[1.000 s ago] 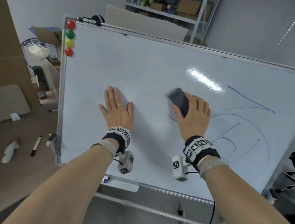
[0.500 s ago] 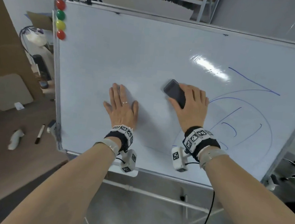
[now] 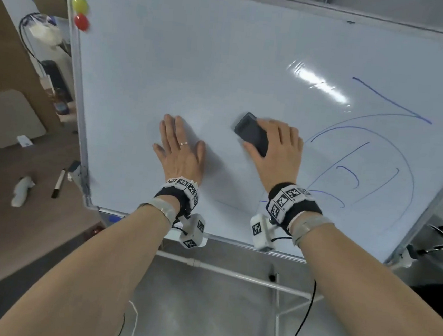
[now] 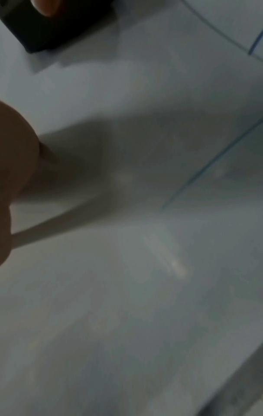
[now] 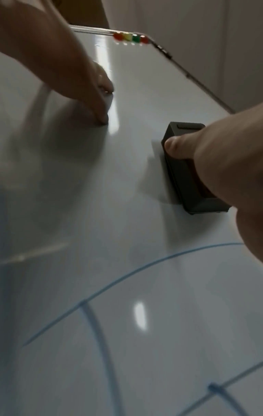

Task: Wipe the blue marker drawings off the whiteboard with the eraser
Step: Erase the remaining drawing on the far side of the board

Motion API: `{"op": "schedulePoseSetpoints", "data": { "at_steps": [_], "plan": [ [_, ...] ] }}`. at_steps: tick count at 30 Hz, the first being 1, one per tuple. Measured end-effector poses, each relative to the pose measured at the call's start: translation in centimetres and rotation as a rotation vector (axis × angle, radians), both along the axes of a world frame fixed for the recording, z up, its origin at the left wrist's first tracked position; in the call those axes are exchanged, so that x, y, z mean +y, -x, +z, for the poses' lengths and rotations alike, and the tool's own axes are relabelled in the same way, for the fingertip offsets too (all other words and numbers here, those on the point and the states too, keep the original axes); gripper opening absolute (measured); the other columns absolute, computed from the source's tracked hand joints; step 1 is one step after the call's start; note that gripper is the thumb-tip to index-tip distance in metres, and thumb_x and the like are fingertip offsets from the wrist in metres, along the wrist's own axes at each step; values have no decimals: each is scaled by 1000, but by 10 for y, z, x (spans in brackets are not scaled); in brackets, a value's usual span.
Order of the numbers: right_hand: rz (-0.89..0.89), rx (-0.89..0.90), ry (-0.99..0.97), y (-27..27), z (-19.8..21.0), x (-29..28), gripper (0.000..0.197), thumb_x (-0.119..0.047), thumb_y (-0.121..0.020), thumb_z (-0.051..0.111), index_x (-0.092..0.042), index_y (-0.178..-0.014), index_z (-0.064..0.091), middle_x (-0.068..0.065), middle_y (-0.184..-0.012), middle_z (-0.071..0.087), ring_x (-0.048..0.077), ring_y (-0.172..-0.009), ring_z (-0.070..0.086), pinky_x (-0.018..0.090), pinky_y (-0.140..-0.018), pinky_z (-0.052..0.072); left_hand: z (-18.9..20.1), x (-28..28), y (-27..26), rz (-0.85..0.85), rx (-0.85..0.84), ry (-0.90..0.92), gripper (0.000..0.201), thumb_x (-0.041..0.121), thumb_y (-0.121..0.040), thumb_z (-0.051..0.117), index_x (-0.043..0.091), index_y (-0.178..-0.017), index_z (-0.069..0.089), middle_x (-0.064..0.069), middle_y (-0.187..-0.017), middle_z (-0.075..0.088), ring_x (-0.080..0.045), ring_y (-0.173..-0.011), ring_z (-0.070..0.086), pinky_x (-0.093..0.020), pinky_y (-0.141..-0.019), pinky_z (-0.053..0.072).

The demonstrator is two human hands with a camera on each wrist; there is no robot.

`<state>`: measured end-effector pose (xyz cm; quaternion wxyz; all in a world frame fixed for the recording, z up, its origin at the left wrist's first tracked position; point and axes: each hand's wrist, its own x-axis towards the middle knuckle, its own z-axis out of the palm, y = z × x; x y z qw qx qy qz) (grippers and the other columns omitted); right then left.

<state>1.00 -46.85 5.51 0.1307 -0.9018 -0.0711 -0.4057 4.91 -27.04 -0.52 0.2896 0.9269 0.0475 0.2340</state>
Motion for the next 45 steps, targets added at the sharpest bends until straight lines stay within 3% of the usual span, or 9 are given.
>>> {"op": "schedulePoseSetpoints", "data": {
  "at_steps": [10, 16, 20, 23, 27, 35, 38, 42, 45],
  "plan": [
    [249, 358, 232, 60, -165, 29, 54, -37, -65, 88, -23, -112, 65, 0, -108, 63, 25, -96, 51, 38, -80, 36, -70, 14, 28, 11, 46, -71, 76, 43, -96, 40, 11, -157, 7, -10, -165, 1, -26, -153, 2, -58, -118, 13],
    [121, 243, 100, 51, -128, 27, 48, -41, -78, 77, -21, -120, 64, 2, -115, 61, 28, -101, 52, 42, -85, 41, -71, 10, 34, 34, 66, -39, 73, 39, -96, 40, 12, -156, 8, -8, -165, 3, -26, -153, 4, -57, -119, 14],
    [59, 132, 20, 28, -98, 40, 46, -43, -81, 72, -20, -120, 64, 4, -115, 61, 29, -101, 50, 41, -85, 40, -66, 19, 35, 46, 42, -76, 65, 28, -97, 45, 9, -153, 20, -10, -162, 15, -29, -150, 17, -60, -116, 19],
    [188, 227, 114, 33, -124, 60, 48, -40, -75, 79, -21, -116, 64, 4, -113, 62, 30, -99, 51, 42, -83, 41, -70, 27, 37, 69, 75, -59, 66, 26, -96, 45, 10, -154, 19, -9, -163, 13, -28, -150, 15, -58, -117, 18],
    [286, 425, 278, 53, -166, 78, 53, -38, -61, 90, -21, -105, 66, 2, -105, 64, 27, -92, 53, 39, -78, 36, -84, 44, 39, 47, 109, -97, 71, 24, -97, 41, 16, -157, 3, -2, -165, 0, -23, -153, 5, -56, -118, 18],
    [-35, 230, 124, 57, -121, 13, 48, -48, -88, 64, -19, -126, 57, 5, -119, 59, 30, -102, 50, 43, -86, 37, -93, 16, 46, 136, 164, -10, 75, 44, -97, 34, 14, -157, -1, -4, -165, -3, -26, -153, 1, -58, -117, 22],
    [-51, 238, 123, 62, -124, 2, 48, -47, -85, 69, -21, -123, 57, 5, -118, 58, 30, -102, 50, 44, -86, 38, -90, 4, 47, 182, 167, 24, 76, 44, -97, 34, 11, -156, 0, -6, -165, -1, -26, -153, 3, -57, -117, 20],
    [73, 362, 216, 86, -171, -9, 49, -44, -75, 81, -23, -115, 62, 4, -110, 59, 30, -93, 53, 43, -80, 37, -96, -6, 51, 269, 172, -7, 74, 44, -95, 36, 11, -156, 11, -6, -164, 13, -25, -151, 16, -55, -116, 23],
    [57, 424, 178, 99, -187, -17, 48, -47, -75, 79, -23, -113, 62, 3, -111, 59, 29, -94, 53, 41, -81, 35, -117, -4, 67, 383, 301, 11, 77, 38, -91, 44, 10, -156, 14, -9, -162, 17, -27, -149, 19, -54, -117, 21]
  ]
}}
